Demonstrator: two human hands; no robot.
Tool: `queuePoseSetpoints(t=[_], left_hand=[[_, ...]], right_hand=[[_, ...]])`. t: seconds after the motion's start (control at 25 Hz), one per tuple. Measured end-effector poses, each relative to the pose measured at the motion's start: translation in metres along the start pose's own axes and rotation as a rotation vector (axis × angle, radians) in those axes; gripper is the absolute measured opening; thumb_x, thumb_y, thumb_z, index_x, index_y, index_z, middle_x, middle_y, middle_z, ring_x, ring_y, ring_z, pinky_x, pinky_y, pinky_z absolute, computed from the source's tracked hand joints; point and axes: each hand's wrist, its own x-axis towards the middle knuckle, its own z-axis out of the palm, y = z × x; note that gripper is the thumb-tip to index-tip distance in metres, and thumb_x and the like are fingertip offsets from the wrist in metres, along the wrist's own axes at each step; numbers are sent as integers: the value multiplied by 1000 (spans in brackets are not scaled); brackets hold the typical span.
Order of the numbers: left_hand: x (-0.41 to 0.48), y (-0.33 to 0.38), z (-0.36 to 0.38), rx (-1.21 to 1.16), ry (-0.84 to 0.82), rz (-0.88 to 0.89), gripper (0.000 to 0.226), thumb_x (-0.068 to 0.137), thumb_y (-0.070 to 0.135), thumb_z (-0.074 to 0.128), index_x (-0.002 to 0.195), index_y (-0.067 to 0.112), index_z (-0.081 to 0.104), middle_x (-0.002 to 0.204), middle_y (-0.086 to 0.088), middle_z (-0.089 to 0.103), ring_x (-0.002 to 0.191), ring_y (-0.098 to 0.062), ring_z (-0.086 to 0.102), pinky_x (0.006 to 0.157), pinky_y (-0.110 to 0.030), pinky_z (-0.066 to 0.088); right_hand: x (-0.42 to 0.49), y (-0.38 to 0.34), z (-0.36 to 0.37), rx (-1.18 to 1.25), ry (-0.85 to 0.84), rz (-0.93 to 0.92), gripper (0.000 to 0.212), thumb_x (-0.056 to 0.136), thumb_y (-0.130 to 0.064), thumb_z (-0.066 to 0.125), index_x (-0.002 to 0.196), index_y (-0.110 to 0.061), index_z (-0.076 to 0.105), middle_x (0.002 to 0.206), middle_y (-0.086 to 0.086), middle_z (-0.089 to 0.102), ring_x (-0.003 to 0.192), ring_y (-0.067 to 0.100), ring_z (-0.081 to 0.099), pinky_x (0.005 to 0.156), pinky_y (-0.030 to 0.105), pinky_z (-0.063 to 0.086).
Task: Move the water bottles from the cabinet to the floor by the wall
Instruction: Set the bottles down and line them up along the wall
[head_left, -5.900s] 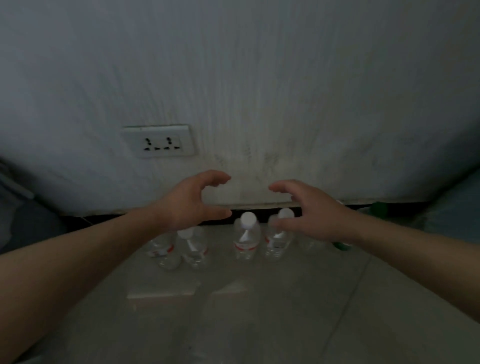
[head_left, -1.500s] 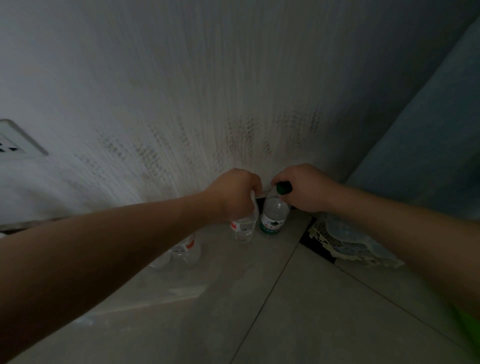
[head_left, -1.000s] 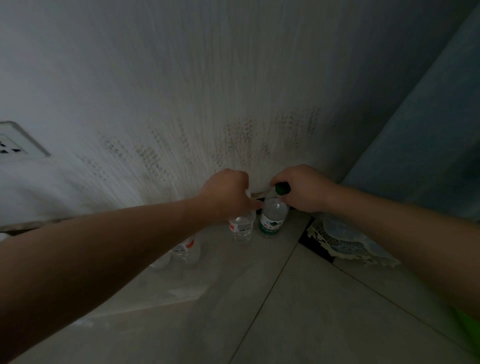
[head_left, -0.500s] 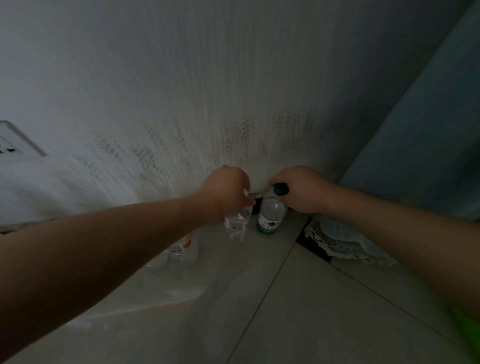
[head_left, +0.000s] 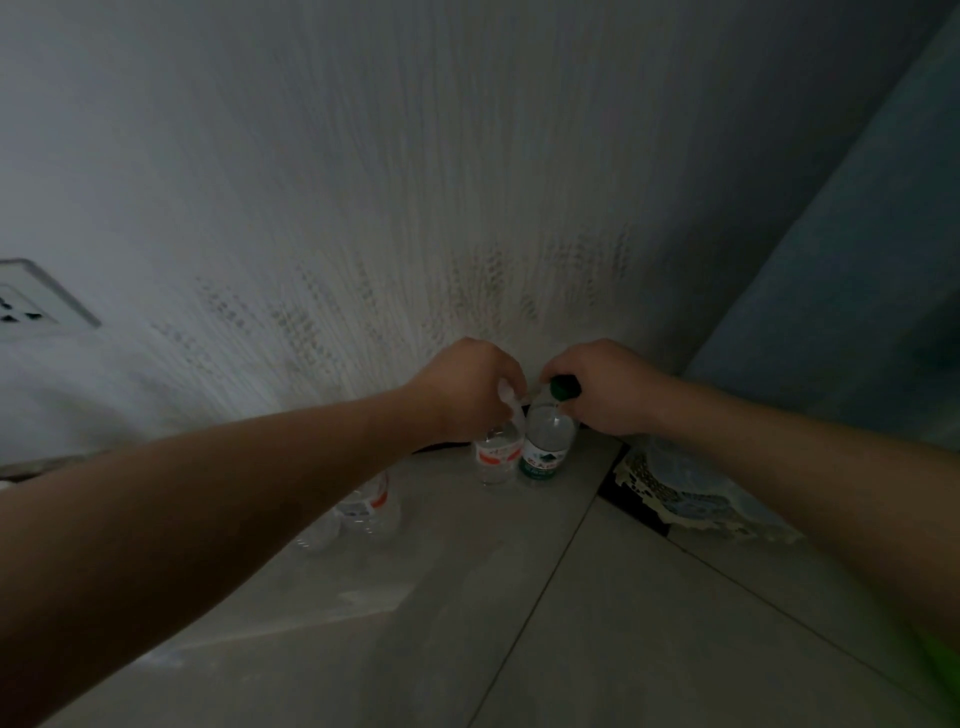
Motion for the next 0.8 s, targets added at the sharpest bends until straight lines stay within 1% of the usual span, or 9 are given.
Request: queuePoseSetpoints(t=[0.12,0.2,0.32,0.44,0.64,0.8], left_hand=[[2,1,-1,11,16,19,30,85,16,69,115,18,71,110,-4,68,94,-13,55,69,-15,28],[4,0,0,4,22,28,30,85,16,70,115,17,71,109,-5,67,89,-8,47,64,-13,23],[7,-3,2,-6,27,31,29,84,15,71,113,18,72,108,-5,68,87,-8,48,68,-14,27],[10,-4,4,-19,39,29,28,82,14,70,110,20,73,106,-8,67,92,-18,58,73,-23,37],[15,-6,8,-24,60,43,27,81,14,70,107,19,73,103,-8,66,93,-20,59,74,-26,40],[16,-9,10,-48,73,48,25,82,12,69,106,17,73,102,-10,64,91,-22,59,74,-28,43]], right_hand=[[2,-2,-1,-4,10,-4,43,83,-16,66,125,-19,64,125,8,64,113,25,58,94,35,48],[5,-3,-2,-4,10,-3,42,83,-16,66,125,-19,64,124,7,64,112,25,58,94,36,49],[9,-3,-2,-14,19,4,43,82,-16,68,125,-18,63,124,7,64,111,24,58,93,34,49],[14,1,-2,-21,36,11,44,82,-17,68,125,-18,63,124,7,64,112,24,58,91,32,48],[16,3,-2,1,51,30,47,82,-16,70,128,-18,61,127,8,62,114,24,57,91,30,46],[16,4,-2,7,62,19,46,82,-16,69,127,-17,62,126,9,63,113,25,57,91,30,46]])
